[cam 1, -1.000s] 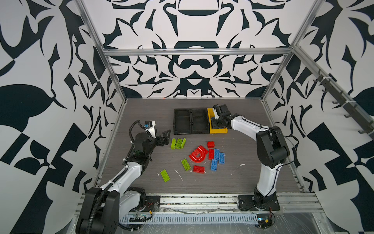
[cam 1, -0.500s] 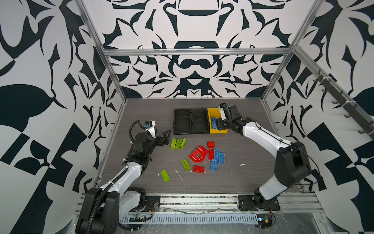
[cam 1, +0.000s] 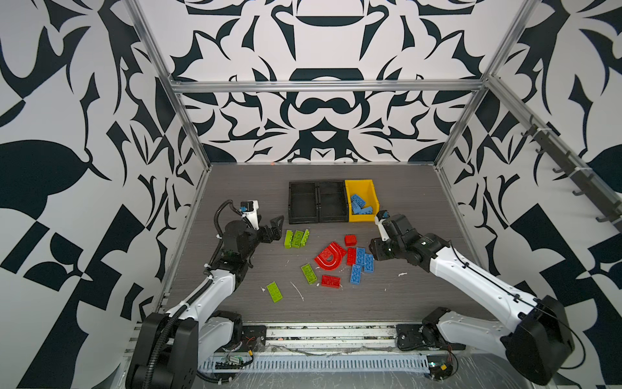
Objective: Sort the legos into containers by color
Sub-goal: Pick up the lego from the center of the table.
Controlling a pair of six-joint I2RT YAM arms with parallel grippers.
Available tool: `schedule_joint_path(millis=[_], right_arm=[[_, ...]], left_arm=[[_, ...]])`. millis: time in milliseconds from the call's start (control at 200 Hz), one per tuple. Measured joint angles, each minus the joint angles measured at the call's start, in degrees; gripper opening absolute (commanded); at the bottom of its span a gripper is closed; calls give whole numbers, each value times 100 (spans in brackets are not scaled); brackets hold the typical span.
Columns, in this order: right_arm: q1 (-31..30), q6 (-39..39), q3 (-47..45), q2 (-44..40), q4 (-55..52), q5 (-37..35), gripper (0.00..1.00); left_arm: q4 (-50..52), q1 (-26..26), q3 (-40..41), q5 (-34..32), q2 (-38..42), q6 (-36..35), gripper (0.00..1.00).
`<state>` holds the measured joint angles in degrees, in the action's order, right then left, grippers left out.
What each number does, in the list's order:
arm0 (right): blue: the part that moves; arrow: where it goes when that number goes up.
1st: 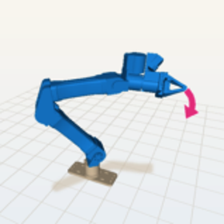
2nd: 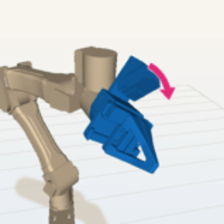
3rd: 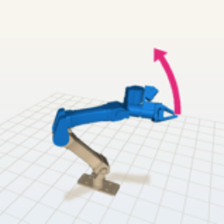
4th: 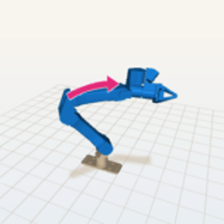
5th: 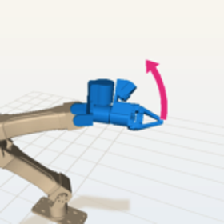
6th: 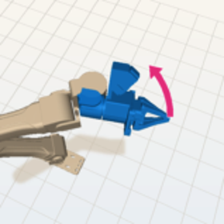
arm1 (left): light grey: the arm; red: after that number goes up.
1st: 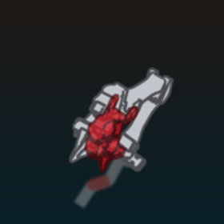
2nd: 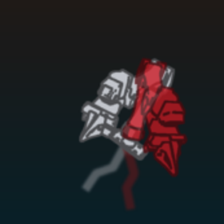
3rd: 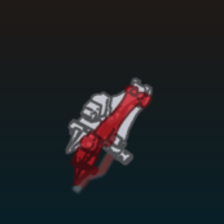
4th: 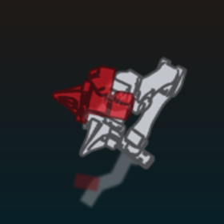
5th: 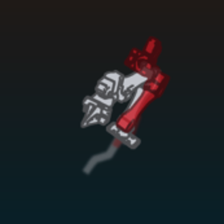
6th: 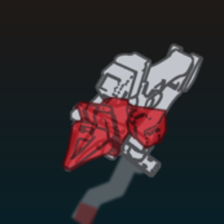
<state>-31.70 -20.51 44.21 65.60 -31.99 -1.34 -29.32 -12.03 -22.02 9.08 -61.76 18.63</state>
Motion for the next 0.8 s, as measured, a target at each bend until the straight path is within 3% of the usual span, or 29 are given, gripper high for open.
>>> schedule_joint_path(millis=[340, 800], right_arm=[[-136, -57, -179, 251, -190, 201, 53], [-195, -293, -643, 977, 623, 367, 52]], left_arm=[[0, 0, 0, 17, -2, 2, 99], [0, 0, 0, 15, -24, 0, 99]])
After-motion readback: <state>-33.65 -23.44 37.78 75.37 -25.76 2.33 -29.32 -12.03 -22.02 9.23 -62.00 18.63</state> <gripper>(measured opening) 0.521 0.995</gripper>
